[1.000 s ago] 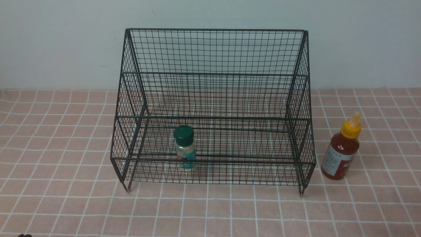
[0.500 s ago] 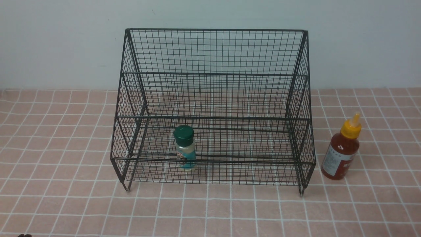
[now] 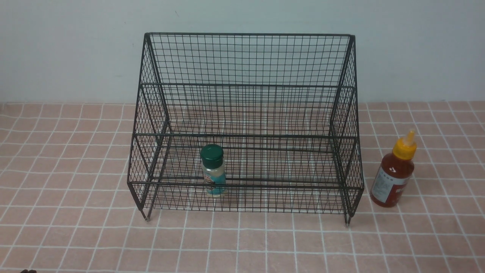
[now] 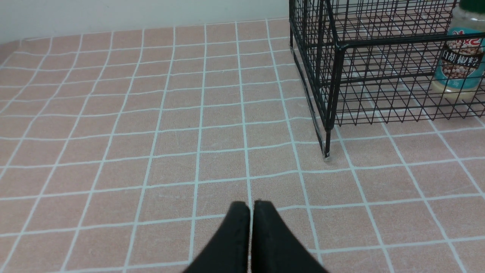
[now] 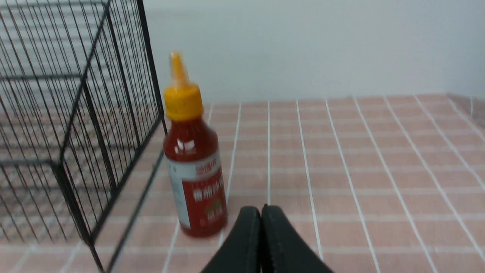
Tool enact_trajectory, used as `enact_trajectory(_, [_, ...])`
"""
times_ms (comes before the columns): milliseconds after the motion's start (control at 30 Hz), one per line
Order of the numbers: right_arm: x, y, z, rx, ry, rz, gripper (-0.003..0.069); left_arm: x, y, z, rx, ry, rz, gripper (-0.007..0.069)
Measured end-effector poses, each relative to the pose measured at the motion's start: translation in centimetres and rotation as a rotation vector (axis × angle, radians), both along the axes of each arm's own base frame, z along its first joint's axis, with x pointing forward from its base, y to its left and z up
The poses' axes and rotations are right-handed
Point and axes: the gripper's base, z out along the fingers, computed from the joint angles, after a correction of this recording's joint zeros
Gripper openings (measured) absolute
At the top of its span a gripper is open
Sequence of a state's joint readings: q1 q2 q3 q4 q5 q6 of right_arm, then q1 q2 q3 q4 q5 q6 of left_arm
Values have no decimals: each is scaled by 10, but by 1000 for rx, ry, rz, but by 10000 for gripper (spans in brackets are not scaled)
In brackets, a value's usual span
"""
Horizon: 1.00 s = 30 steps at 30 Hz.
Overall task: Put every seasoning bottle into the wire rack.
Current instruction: Use the right arm to grab the condiment bottle closest to it
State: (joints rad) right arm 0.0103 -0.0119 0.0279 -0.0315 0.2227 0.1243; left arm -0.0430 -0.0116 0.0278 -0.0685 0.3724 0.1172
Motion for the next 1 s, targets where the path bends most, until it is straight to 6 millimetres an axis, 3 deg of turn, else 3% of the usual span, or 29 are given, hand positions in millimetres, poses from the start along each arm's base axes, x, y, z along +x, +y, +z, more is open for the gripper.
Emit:
enact_trajectory(100, [-1,1,21,63,-229,15,-15,0,0,0,0,0,0,-7])
enact_trajectory(233, [-5,2,34,147,-382,40,-15,0,0,0,0,0,0,-7])
enact_trajectory(567, [-6,2,39,174,-429,52,-15,0,0,0,0,0,0,-7])
enact_trajectory(733, [-11,3,50,211,-547,78,-15,0,0,0,0,1,0,-7])
enact_trajectory(867, [-14,3,73,197,-588,86,-15,0,0,0,0,1,0,-7])
enact_trajectory(1000, [-2,5,108,133,-567,92,-15,0,0,0,0,1,0,-7])
